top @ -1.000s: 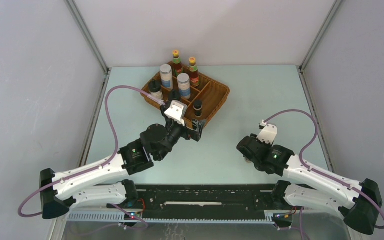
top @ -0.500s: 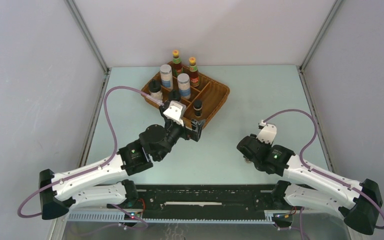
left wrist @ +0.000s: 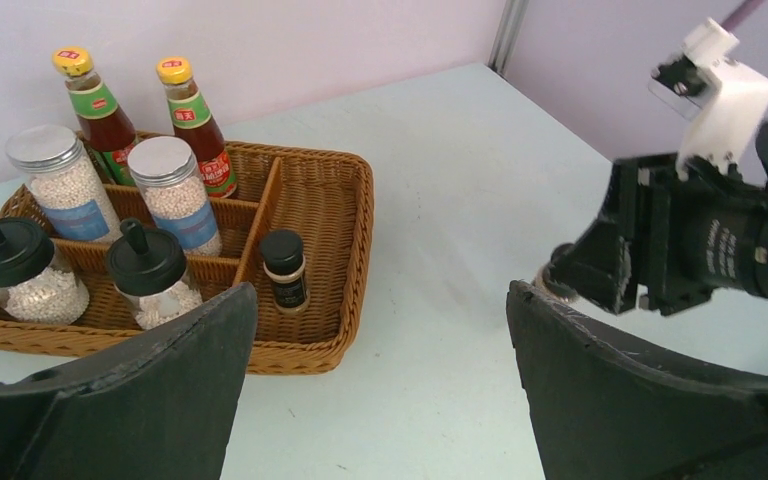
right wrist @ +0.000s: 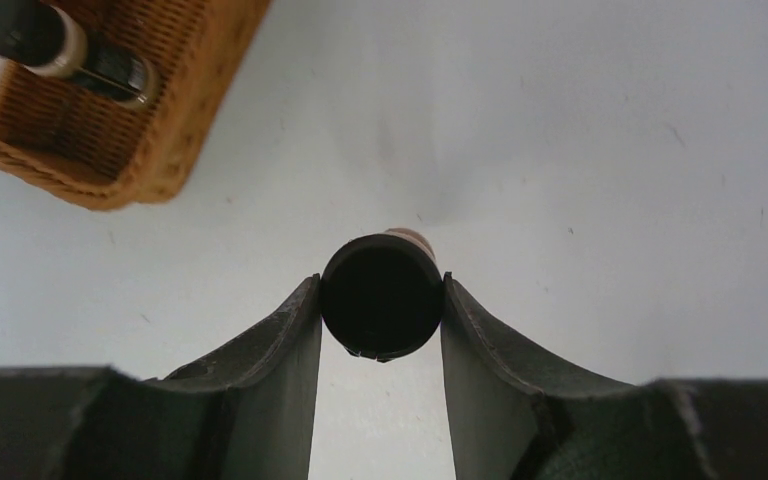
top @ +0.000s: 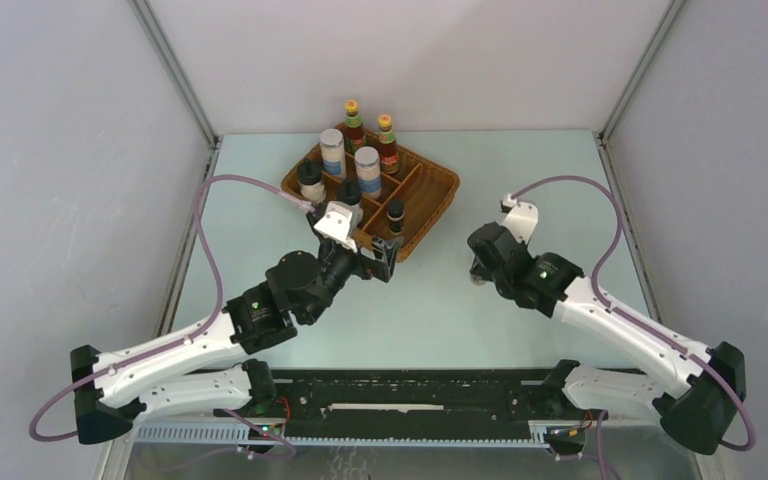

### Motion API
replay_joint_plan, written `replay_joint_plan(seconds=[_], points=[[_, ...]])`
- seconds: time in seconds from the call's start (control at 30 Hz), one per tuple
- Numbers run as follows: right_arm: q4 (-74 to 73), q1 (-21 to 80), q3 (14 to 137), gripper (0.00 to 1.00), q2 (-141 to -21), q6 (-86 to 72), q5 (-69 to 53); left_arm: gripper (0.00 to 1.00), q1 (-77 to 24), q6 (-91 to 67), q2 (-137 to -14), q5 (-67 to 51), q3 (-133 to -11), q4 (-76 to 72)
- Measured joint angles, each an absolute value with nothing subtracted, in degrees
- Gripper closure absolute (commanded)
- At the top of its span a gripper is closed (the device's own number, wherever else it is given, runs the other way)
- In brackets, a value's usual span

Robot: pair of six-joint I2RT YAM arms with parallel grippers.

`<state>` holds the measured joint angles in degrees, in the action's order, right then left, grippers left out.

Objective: Organize the condiment bottles
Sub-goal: Pick up the bottle from the center of the board, then place the bottle in the storage box.

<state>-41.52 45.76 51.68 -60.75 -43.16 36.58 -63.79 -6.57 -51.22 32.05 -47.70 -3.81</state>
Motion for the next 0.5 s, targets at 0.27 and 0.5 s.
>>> replay_joint_plan(seconds=[0.27,0.5], points=[[-36.2,40.8,63.7,1.00,-70.1,-34.9,31.9,0.01,-63.8,-6.5,-49.0,33.1,-47.7,-3.1],[-33.5,38.3,72.5,1.00,-79.1,-30.3,28.1,0.01,-63.8,-6.5,-48.1,34.3,-47.7,-2.1]])
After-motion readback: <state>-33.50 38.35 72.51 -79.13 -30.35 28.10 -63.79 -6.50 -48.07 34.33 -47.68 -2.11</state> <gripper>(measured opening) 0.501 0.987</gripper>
